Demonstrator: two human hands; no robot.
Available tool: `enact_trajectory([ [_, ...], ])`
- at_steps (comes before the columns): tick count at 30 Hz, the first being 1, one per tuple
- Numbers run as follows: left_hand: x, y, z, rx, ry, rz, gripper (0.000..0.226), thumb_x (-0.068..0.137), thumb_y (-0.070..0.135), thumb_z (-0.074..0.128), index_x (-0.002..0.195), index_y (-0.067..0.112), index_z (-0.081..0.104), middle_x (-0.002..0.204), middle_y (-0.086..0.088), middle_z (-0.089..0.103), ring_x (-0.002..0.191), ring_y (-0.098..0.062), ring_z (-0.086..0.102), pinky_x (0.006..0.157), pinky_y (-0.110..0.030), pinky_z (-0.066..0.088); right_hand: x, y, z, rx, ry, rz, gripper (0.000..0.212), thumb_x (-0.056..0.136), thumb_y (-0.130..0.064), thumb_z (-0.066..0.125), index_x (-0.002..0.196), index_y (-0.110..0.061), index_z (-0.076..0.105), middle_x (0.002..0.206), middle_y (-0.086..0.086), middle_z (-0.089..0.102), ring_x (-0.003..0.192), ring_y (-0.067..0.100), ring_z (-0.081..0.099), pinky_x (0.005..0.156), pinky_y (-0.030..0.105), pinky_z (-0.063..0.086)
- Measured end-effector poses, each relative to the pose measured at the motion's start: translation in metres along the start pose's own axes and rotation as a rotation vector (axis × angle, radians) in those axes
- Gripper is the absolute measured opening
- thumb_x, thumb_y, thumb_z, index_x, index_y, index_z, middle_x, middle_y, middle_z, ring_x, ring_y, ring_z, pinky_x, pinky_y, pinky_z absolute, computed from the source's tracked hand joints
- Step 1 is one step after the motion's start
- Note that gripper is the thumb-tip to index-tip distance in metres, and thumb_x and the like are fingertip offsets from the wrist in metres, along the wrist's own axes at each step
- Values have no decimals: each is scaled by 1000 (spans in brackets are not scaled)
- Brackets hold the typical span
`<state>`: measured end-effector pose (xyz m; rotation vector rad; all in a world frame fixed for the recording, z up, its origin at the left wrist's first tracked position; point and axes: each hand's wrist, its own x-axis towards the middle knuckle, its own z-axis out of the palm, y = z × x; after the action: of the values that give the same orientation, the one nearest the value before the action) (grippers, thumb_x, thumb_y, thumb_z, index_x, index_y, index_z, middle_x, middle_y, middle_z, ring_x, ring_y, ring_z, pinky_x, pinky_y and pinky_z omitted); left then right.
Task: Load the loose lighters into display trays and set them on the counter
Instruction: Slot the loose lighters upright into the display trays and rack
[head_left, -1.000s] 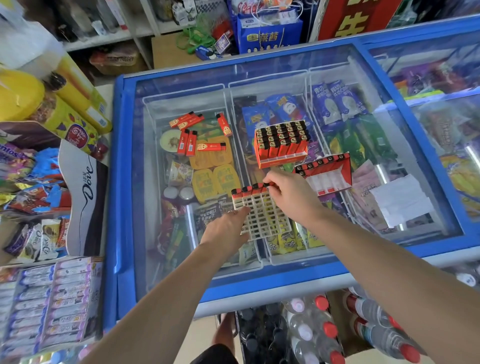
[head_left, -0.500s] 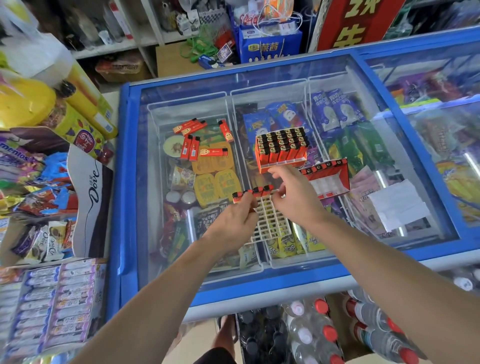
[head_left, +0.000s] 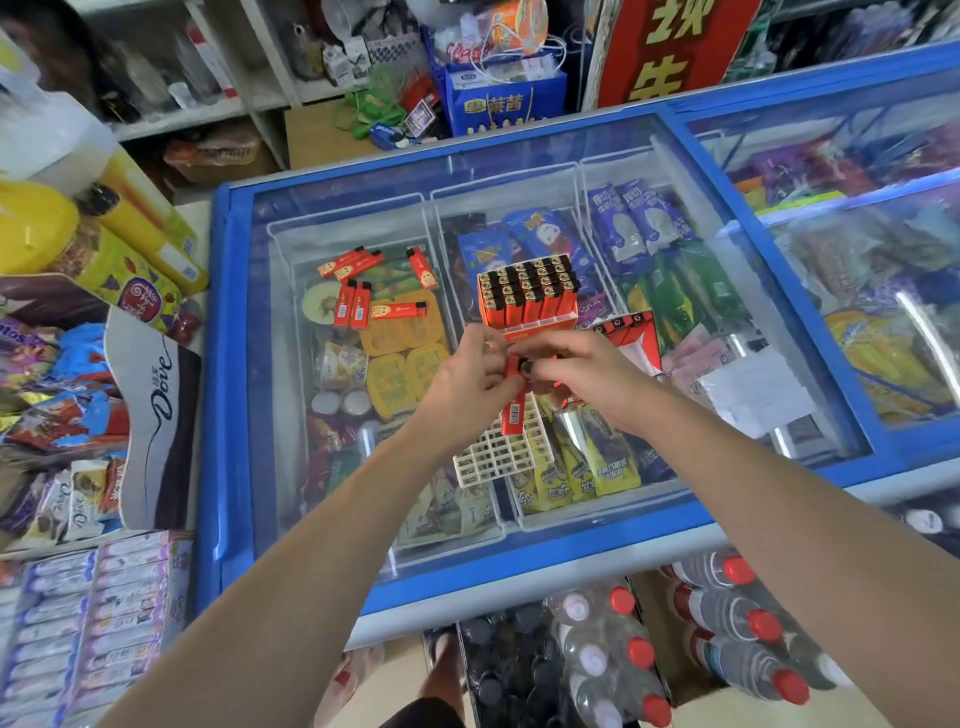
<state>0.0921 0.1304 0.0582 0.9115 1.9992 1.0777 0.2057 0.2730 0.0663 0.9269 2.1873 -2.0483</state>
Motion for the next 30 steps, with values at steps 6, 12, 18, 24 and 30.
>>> enact_trajectory([
  [6,2,-1,8,6,13,8,38,91,17,72,115,19,43,92,0,69,71,-5,68,57,-20,54,0,-3,-1,-60,44,-6,20,93,-7,63,96,-23,74,85,-2,73,69,5,67,60,20,54],
  [12,-2,-11,16,236,17,56,37,89,21,71,91,30,36,84,2,60,61,2,56,55,-14,46,6,-2,2,109,151,11,20,94,-1,58,110,-10,66,89,14,70,78,24,69,78,40,61],
  [18,1,-12,11,99,19,11,8,105,26,54,100,20,51,87,-1,72,71,-2,73,69,-42,63,5,0,-4,265,51,27,37,92,6,56,120,-16,68,84,10,71,75,20,71,67,27,57],
  [24,-2,-16,9,59,45,11,9,105,28,53,99,23,55,87,4,73,75,-7,72,68,-41,61,4,8,1,159,90,77,27,96,-4,61,122,-10,63,95,15,69,75,19,72,61,24,55],
  [30,-13,-35,11,384,6,139,16,103,30,54,114,23,45,93,0,66,75,-21,66,57,-34,55,8,7,-8,56,222,-71,11,89,0,63,98,-6,63,77,10,73,66,22,72,58,30,57],
])
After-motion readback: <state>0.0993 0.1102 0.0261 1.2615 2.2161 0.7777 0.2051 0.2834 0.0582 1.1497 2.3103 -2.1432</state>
